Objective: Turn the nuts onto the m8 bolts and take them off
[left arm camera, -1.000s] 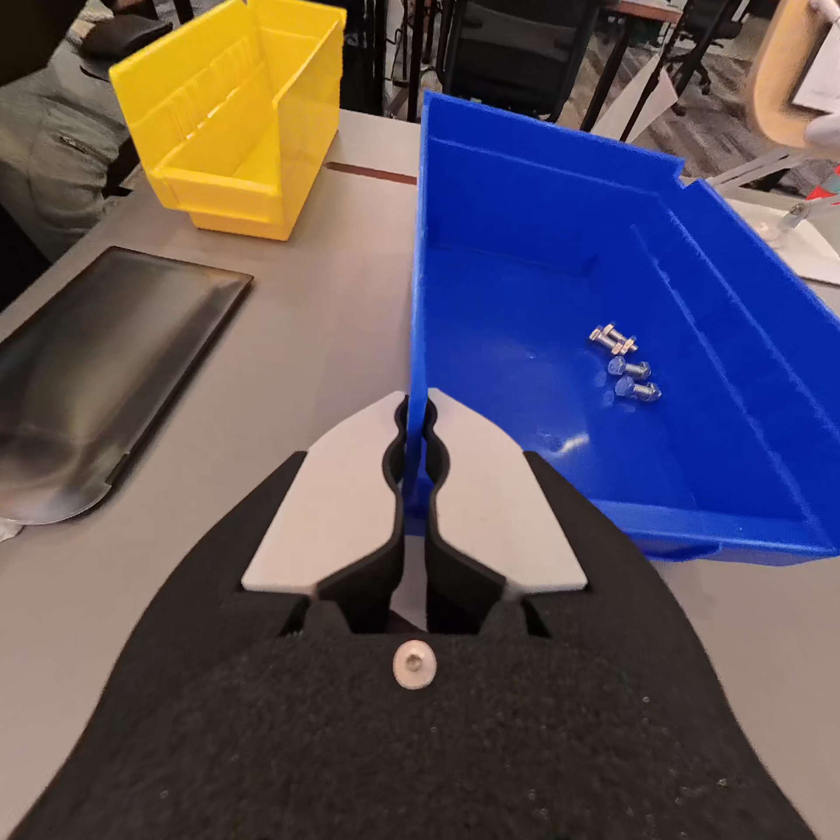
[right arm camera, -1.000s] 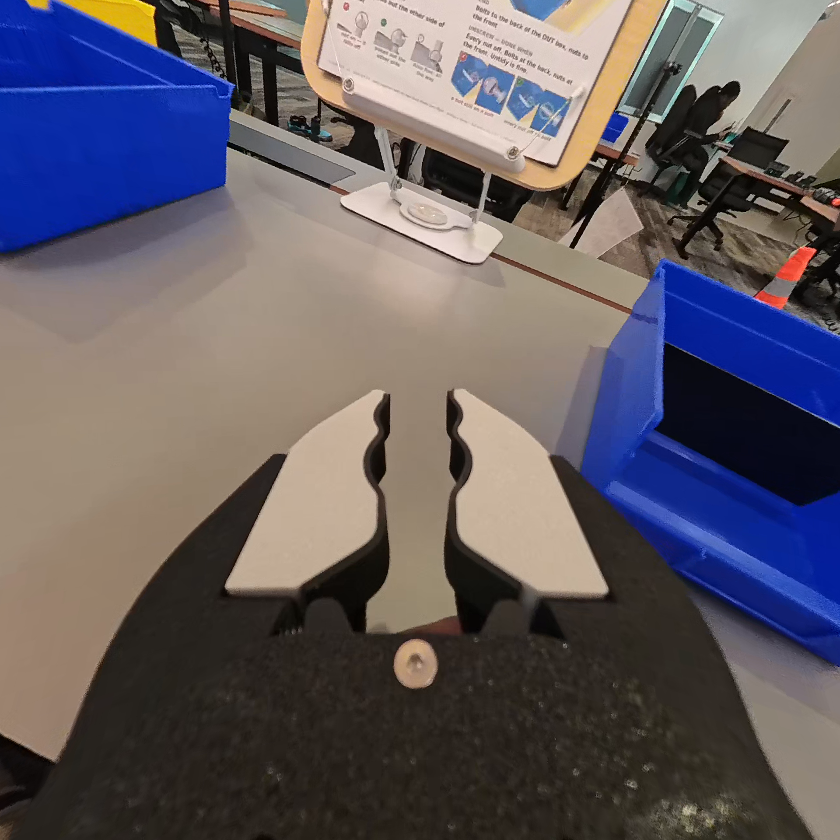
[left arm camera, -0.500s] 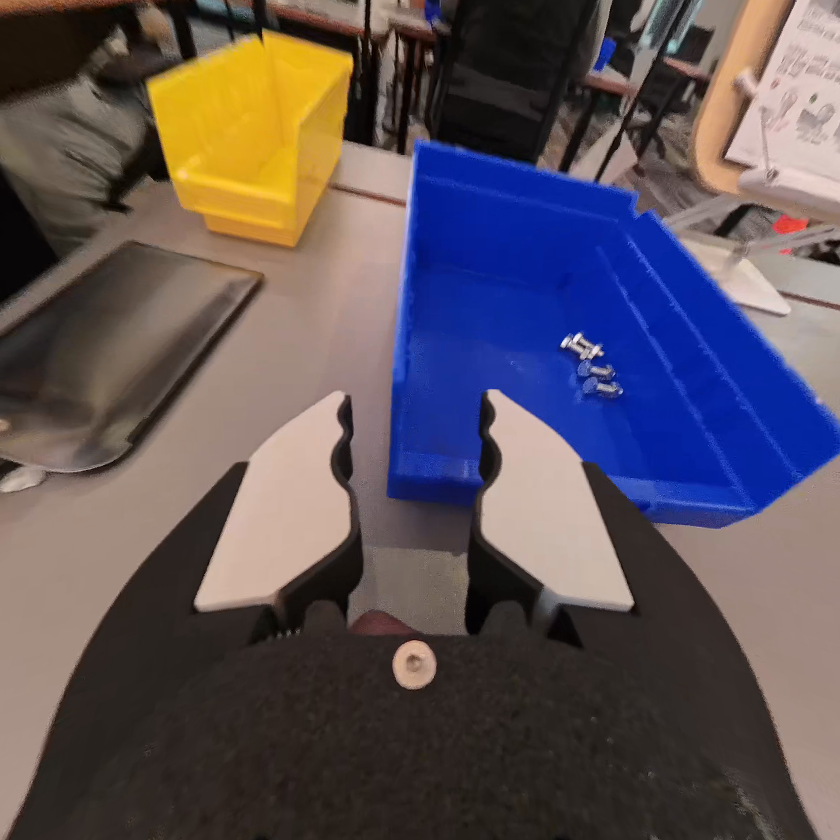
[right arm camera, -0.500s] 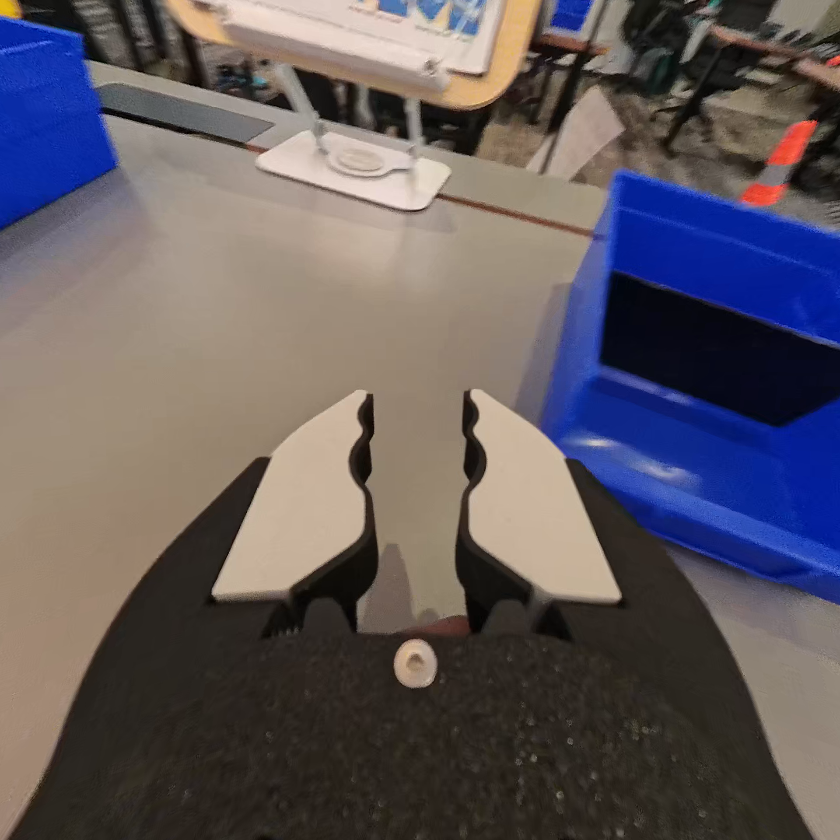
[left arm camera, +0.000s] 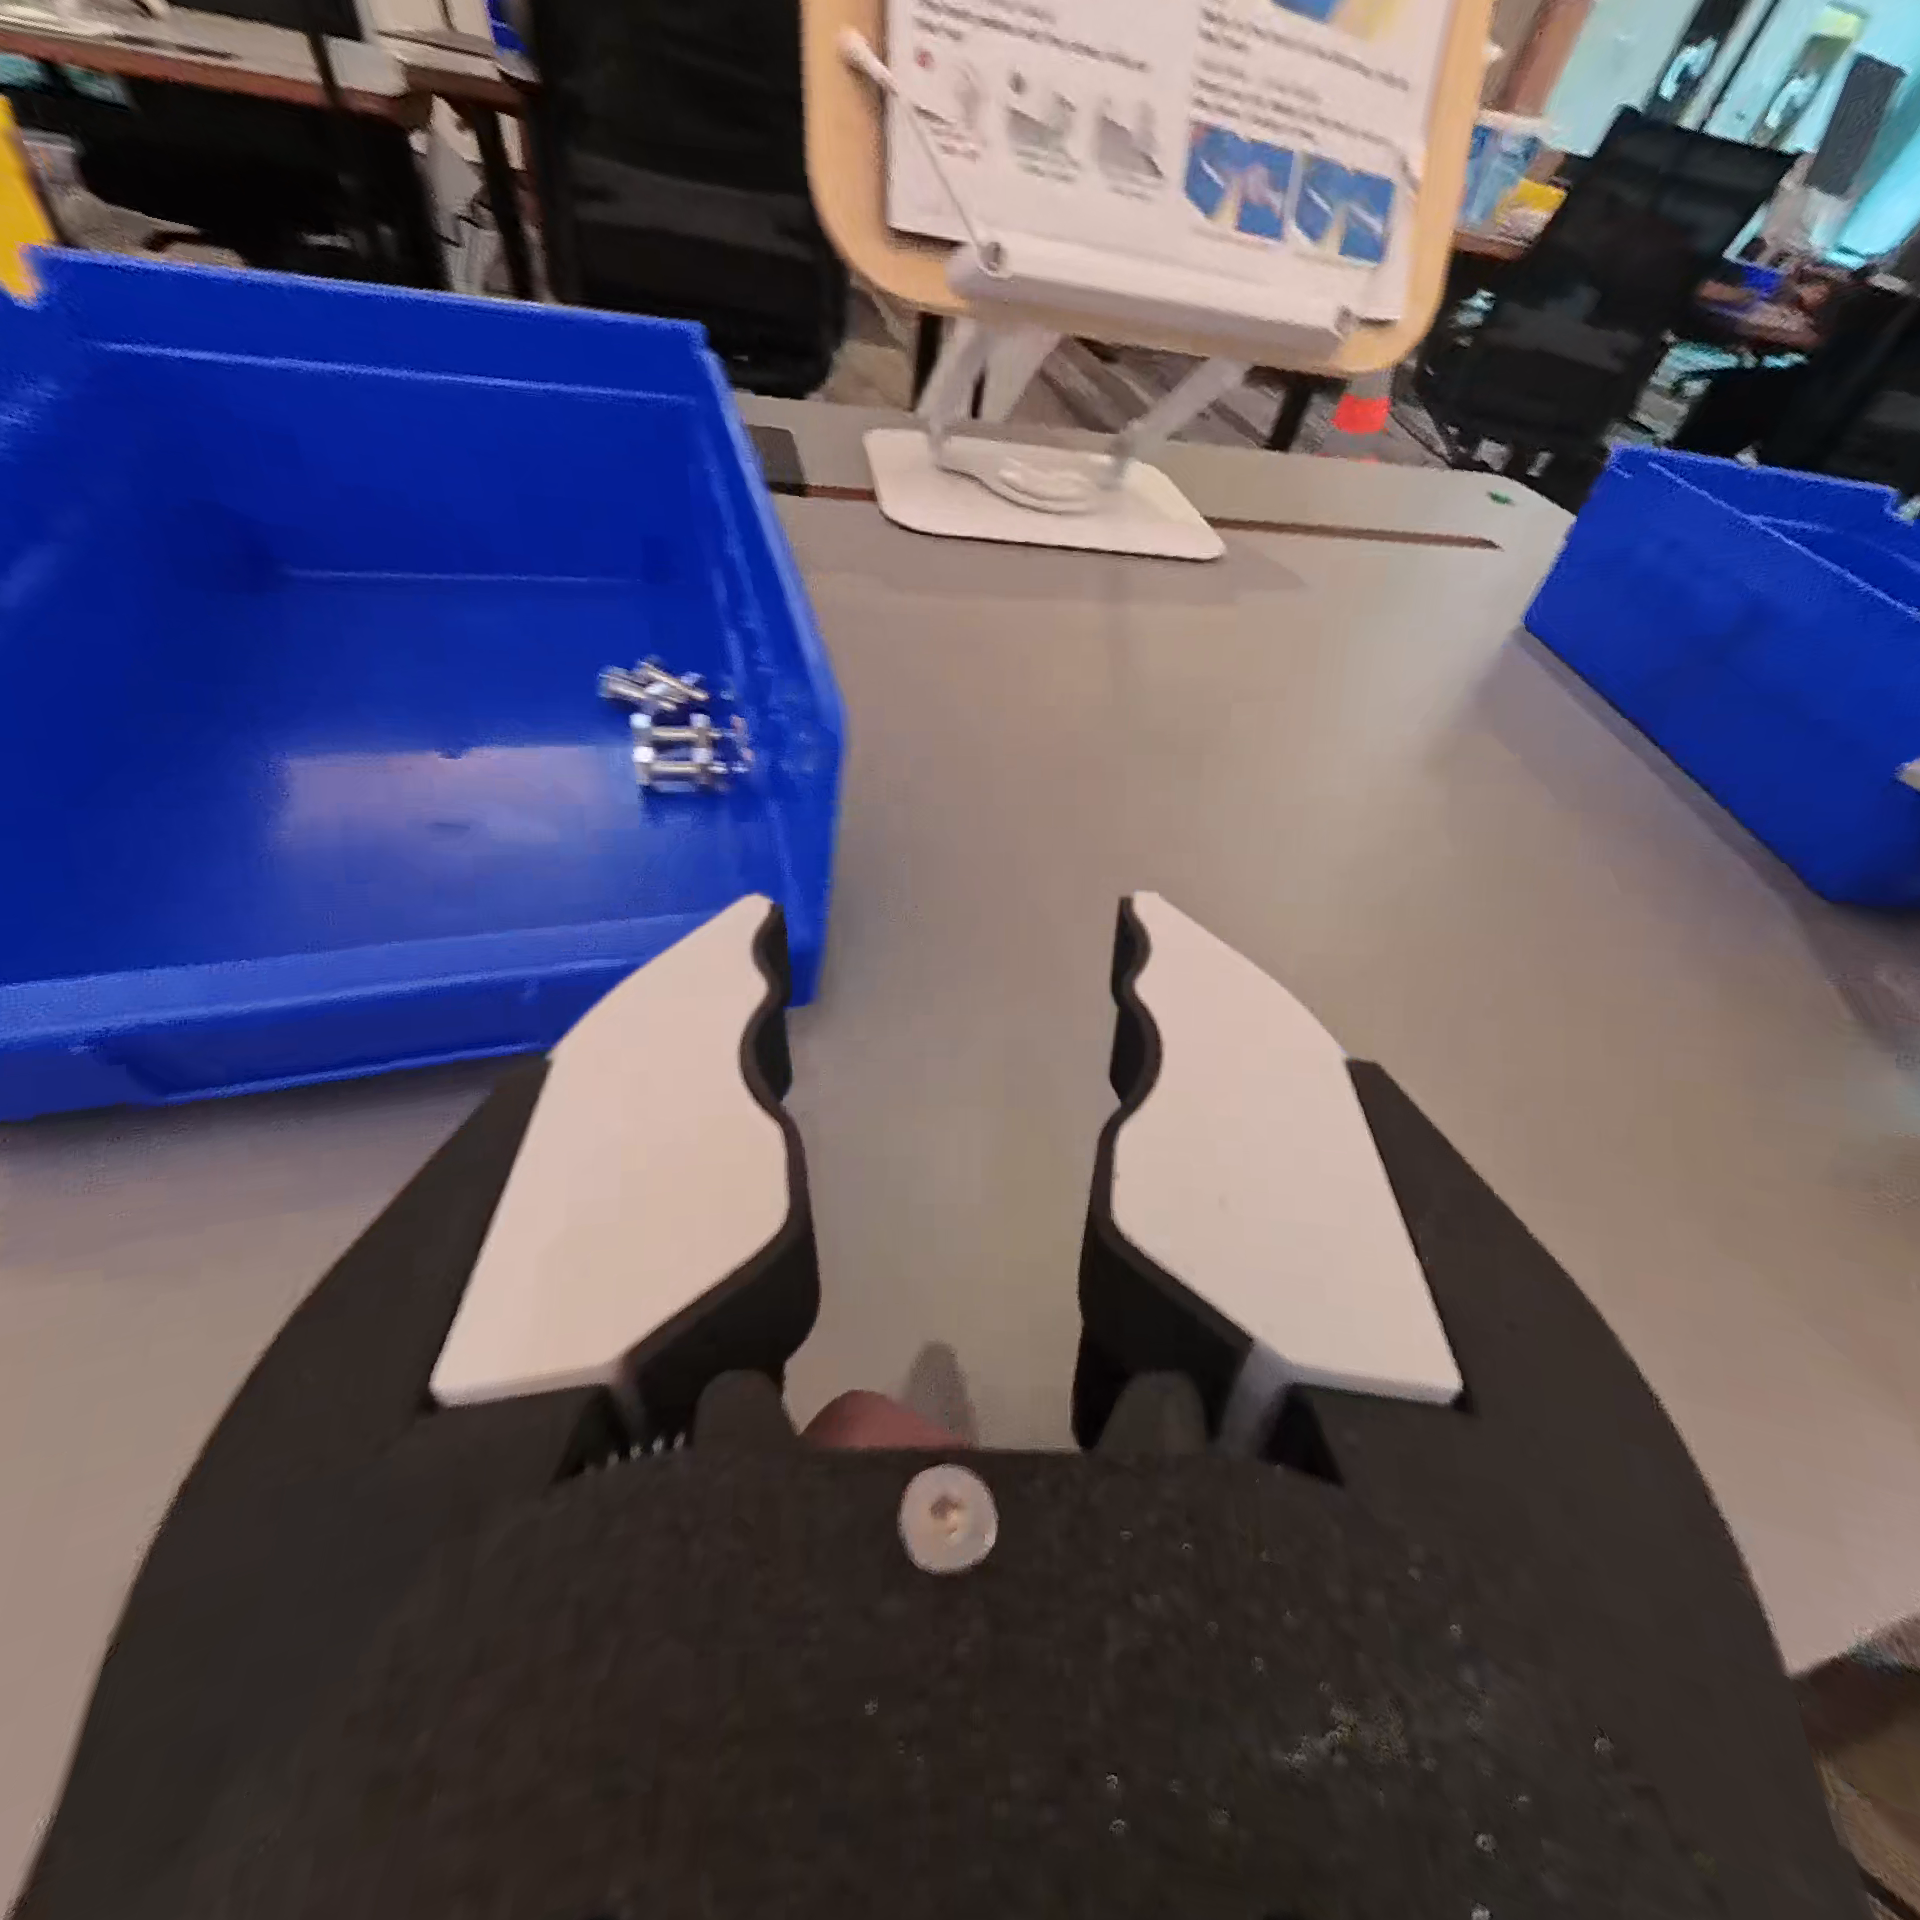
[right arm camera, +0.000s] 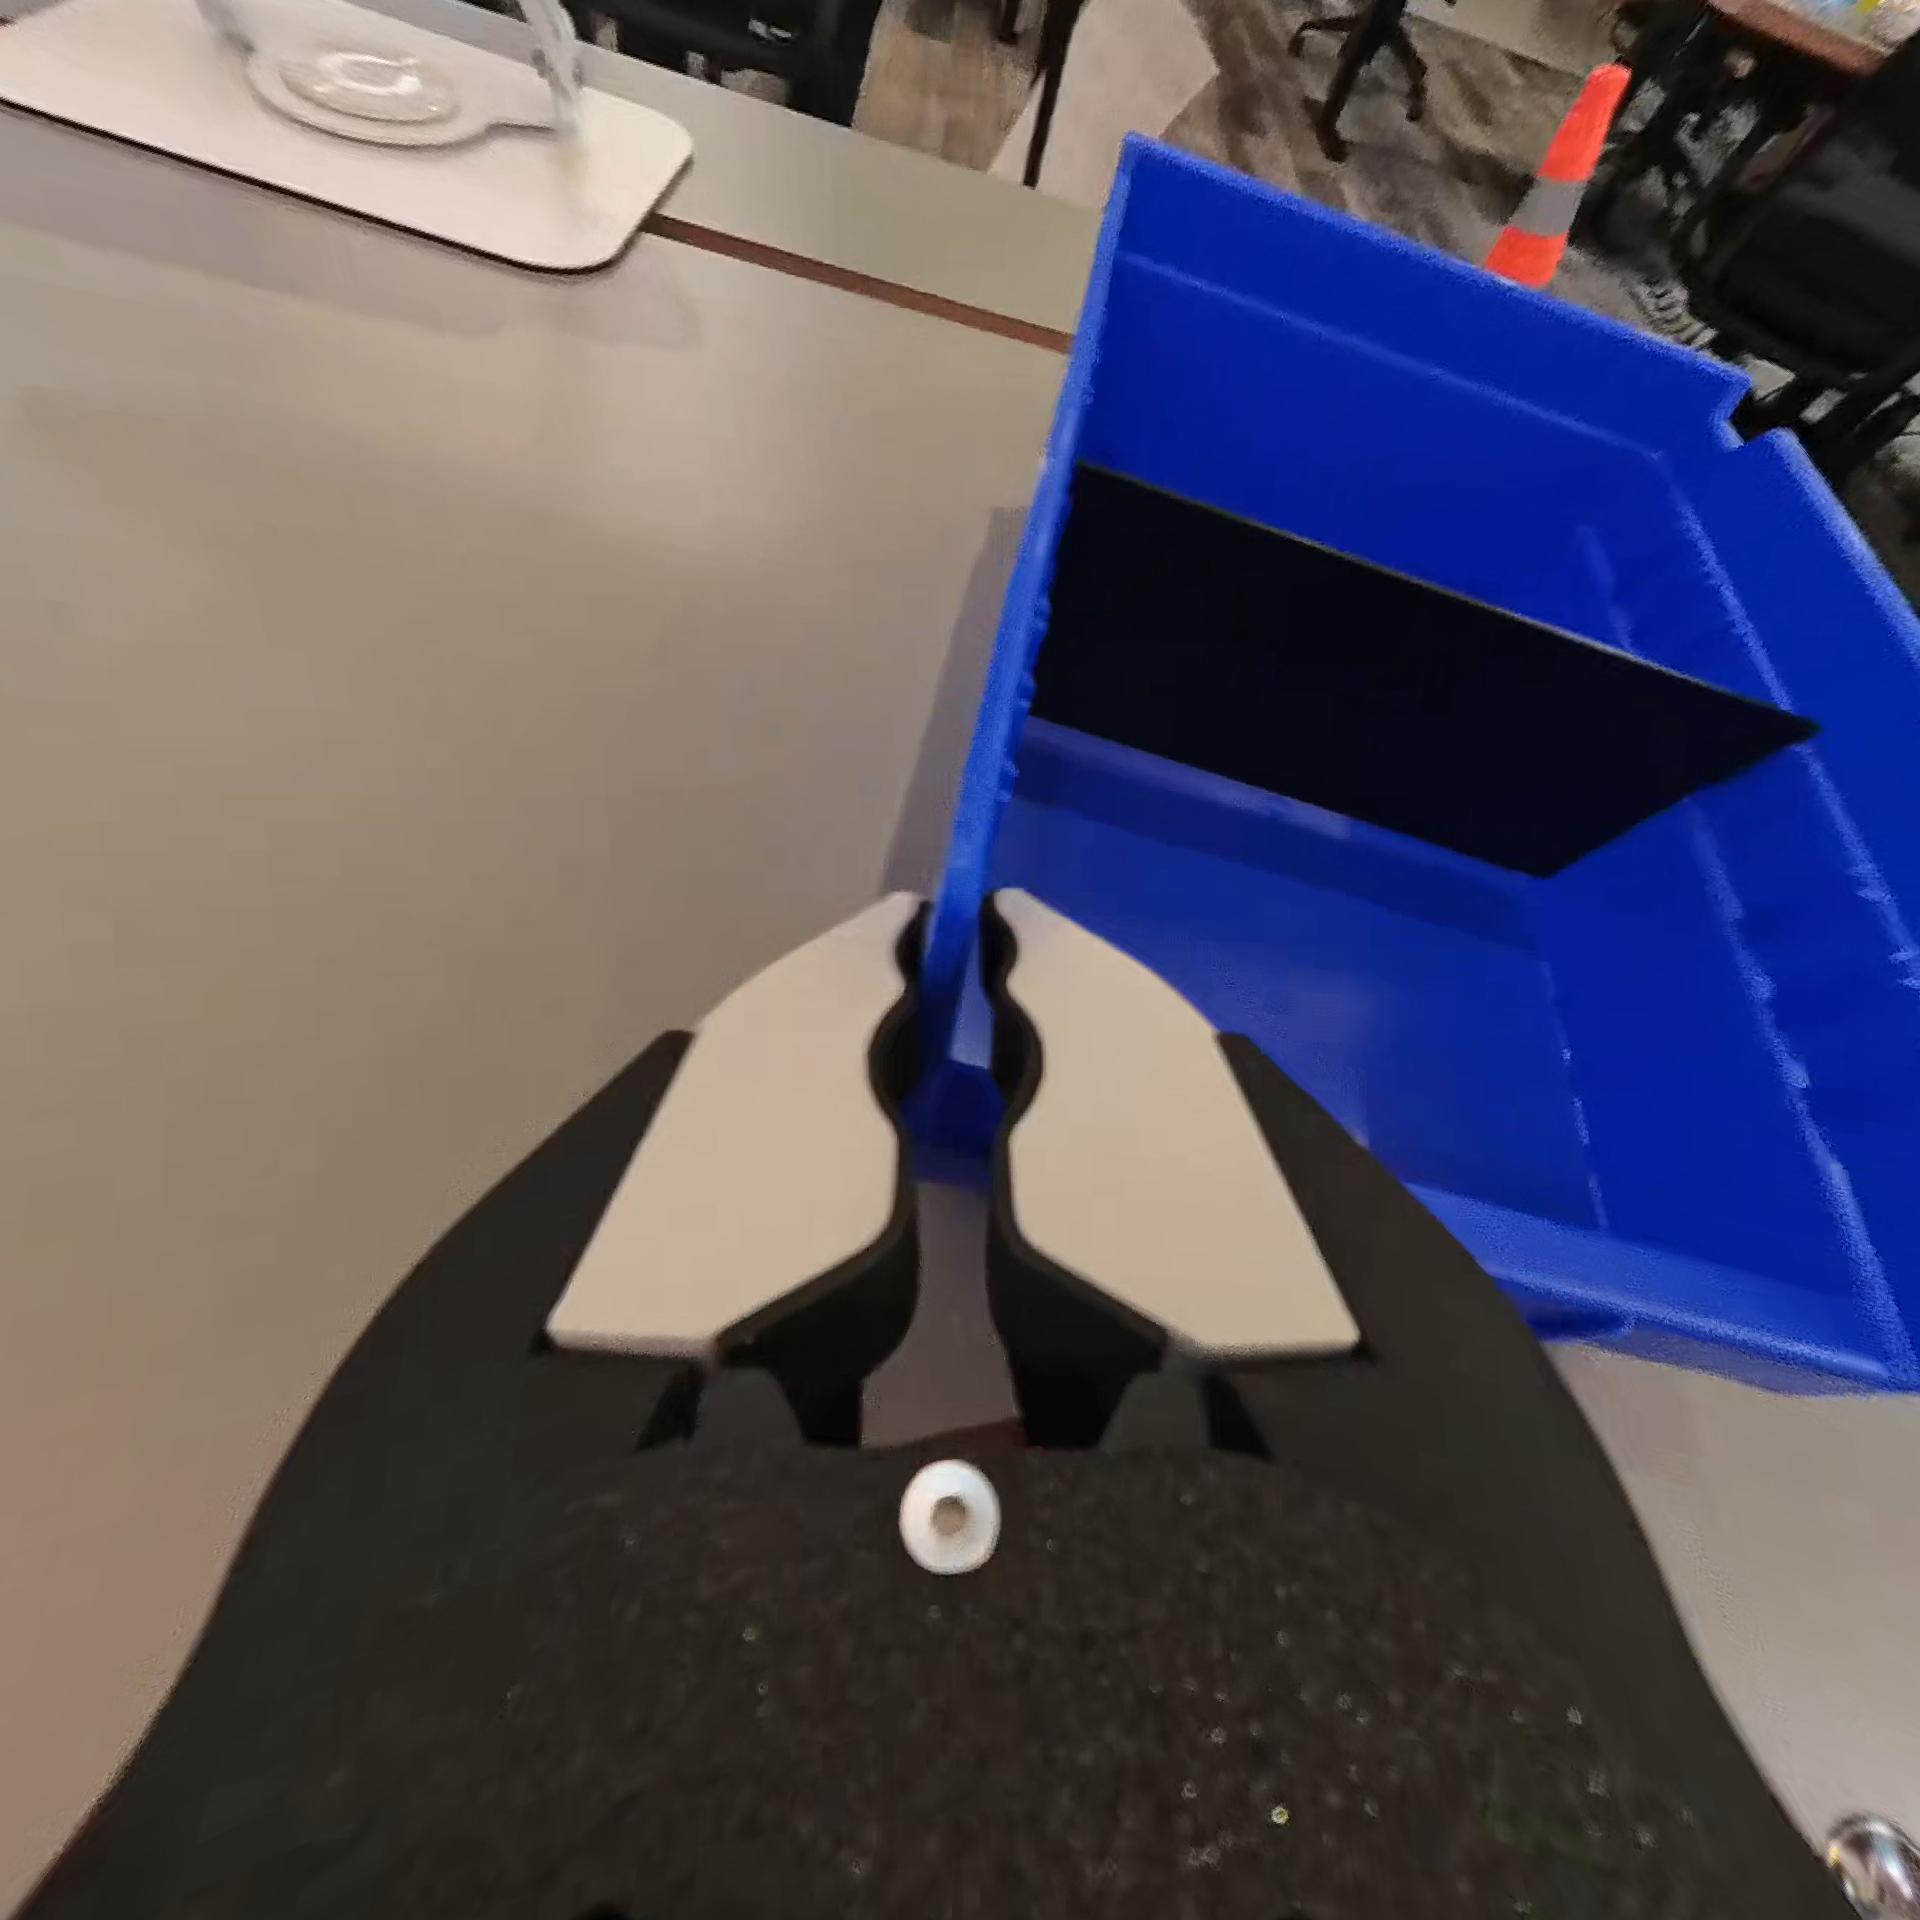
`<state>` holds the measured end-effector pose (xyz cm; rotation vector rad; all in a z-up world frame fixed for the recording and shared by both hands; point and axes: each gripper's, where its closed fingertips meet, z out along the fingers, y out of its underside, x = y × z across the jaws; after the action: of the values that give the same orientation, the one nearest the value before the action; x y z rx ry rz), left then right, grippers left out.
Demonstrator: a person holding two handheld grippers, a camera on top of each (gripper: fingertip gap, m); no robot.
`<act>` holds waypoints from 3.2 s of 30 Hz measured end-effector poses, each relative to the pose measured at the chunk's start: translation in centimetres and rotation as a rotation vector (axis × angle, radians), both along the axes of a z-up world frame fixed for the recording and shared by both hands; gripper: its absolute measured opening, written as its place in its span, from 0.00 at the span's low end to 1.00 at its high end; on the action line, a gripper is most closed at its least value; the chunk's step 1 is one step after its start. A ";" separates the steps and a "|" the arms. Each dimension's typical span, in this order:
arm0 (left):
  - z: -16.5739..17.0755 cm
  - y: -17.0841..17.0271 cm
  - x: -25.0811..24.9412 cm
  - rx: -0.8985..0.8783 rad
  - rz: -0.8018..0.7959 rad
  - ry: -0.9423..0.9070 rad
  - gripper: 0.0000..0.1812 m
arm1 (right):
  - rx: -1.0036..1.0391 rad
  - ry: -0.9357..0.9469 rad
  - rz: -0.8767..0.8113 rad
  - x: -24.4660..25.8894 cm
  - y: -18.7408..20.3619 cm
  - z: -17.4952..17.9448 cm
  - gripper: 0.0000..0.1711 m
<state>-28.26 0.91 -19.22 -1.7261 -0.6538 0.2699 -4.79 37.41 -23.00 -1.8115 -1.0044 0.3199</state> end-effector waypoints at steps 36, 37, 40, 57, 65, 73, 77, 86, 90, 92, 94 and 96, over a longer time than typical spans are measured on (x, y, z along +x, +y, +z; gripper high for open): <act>0.1 1.6 1.9 -0.035 0.063 0.049 0.49 | -0.113 0.262 0.207 -3.0 -14.4 3.1 0.43; 0.0 1.6 2.1 -0.034 0.057 0.052 0.50 | -0.116 0.248 0.213 -3.1 -14.7 2.7 0.44; -0.1 1.3 2.6 -0.033 0.052 0.048 0.52 | -0.109 0.230 0.217 -2.9 -15.0 2.1 0.46; -1.2 0.6 2.7 -0.044 -0.003 -0.023 0.51 | -0.088 0.194 0.219 -2.9 -14.1 1.7 0.48; 6.7 -2.2 -2.2 -0.257 -0.352 0.303 0.42 | -0.053 0.179 0.248 -3.3 -13.8 1.9 0.46; -0.1 -0.8 -10.7 -0.830 -0.817 0.293 0.41 | -0.056 0.169 0.228 -3.9 -12.8 1.9 0.46; -4.2 0.4 -12.6 -0.998 -0.940 0.310 0.38 | -0.057 0.160 0.225 -4.2 -13.0 1.9 0.45; -8.7 2.8 -12.4 -1.066 -1.110 0.285 0.30 | -0.049 0.138 0.199 -3.8 -12.1 2.0 0.43; -8.9 3.3 -12.6 -1.058 -1.130 0.267 0.28 | -0.050 0.141 0.192 -3.4 -11.6 2.2 0.42; -9.0 3.4 -12.7 -1.050 -1.152 0.253 0.25 | -0.054 0.140 0.195 -3.5 -11.5 2.2 0.42; -9.2 3.4 -12.8 -1.052 -1.160 0.246 0.24 | -0.052 0.137 0.199 -3.5 -11.5 2.3 0.41; -9.4 3.4 -13.0 -1.057 -1.162 0.256 0.23 | -0.052 0.131 0.201 -3.5 -11.6 2.2 0.41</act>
<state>-41.28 4.31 -28.58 -2.6788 0.9002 -0.0298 -8.31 25.79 -20.76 -1.7142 -1.0957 0.5855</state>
